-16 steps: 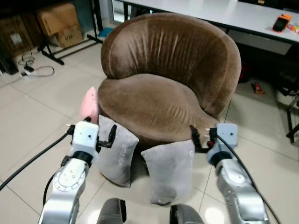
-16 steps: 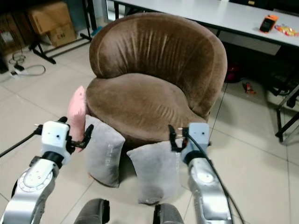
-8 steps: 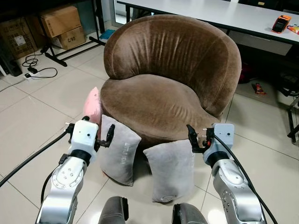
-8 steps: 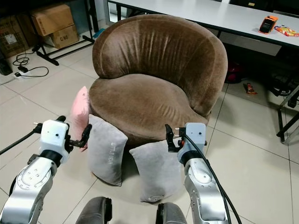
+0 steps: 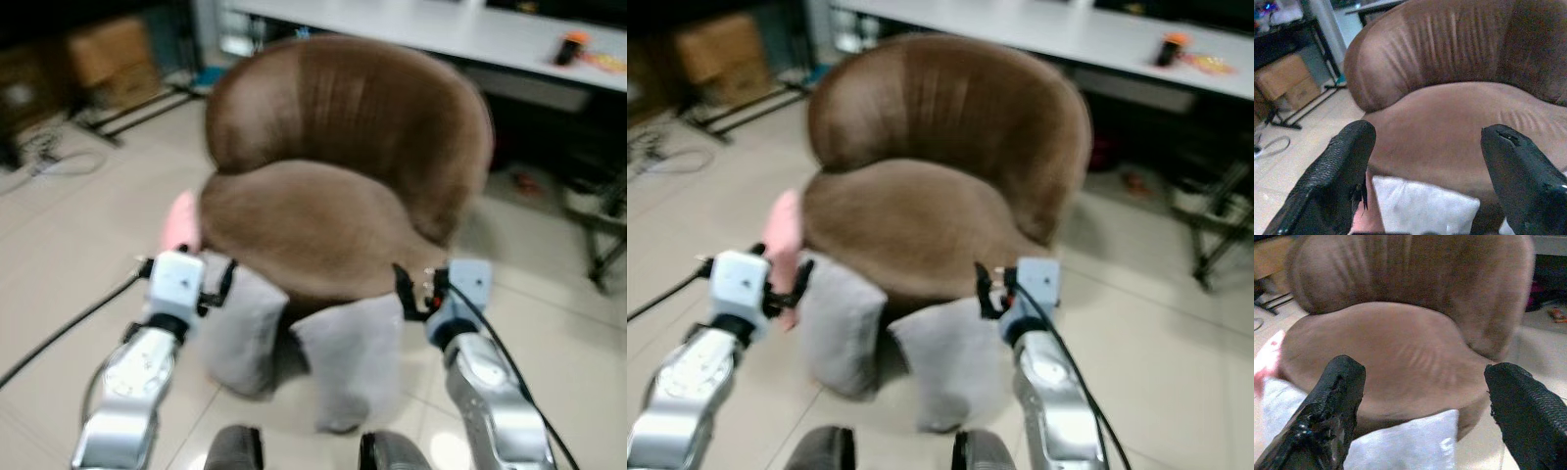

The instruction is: Move the pillow to the sofa from floor

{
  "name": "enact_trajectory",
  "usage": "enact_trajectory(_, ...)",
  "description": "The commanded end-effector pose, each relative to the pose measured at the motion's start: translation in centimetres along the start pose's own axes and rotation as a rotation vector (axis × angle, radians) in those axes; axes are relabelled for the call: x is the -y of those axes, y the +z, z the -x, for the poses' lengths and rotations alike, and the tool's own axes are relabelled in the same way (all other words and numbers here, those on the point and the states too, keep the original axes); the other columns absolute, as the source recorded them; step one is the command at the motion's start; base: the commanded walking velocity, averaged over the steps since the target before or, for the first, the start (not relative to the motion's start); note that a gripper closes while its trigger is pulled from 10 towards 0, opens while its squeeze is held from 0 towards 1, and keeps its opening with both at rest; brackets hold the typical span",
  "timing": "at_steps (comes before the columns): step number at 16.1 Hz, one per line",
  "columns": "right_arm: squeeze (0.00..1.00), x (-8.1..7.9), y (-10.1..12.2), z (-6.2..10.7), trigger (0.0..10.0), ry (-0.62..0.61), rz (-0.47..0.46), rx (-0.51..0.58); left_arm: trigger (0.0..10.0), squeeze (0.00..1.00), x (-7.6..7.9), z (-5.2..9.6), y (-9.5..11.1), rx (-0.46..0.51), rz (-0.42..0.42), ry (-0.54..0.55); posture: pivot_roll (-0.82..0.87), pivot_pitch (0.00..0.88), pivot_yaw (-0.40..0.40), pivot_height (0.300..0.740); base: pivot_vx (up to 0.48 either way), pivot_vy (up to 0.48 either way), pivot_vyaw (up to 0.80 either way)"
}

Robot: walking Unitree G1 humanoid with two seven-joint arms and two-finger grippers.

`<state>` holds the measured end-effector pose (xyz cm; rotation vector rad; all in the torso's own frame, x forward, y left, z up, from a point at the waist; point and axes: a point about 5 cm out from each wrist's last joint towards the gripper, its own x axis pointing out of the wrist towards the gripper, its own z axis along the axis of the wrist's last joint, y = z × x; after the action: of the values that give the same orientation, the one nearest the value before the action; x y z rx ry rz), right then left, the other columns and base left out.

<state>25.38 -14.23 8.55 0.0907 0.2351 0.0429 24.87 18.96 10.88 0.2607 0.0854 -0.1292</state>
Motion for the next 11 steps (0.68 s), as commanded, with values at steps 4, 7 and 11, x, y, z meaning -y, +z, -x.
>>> enact_trajectory(4, 0.0, 0.89, 0.0, 0.08, 10.0, -0.033, 0.015, -0.001, 10.0, 0.0, 0.8, -0.34, 0.26, 0.01, -0.009, -0.021, 0.01, 0.0, -0.019, 0.656, 0.221, 0.0, -0.13)
enact_trajectory(7, 0.0, 0.76, 0.06, 0.1, 10.0, -0.022, 0.01, 0.0, 10.0, 0.0, 0.72, -0.36, 0.12, 0.001, -0.011, -0.006, 0.01, 0.0, -0.018, 0.656, 0.0, 0.0, 0.0)
enact_trajectory(11, 0.0, 0.87, -0.04, 0.22, 10.0, -0.016, 0.001, 0.003, 10.0, 0.0, 0.73, -0.07, 0.04, 0.016, -0.021, -0.009, 0.01, 0.0, -0.022, 0.627, 0.0, 0.0, 0.0)
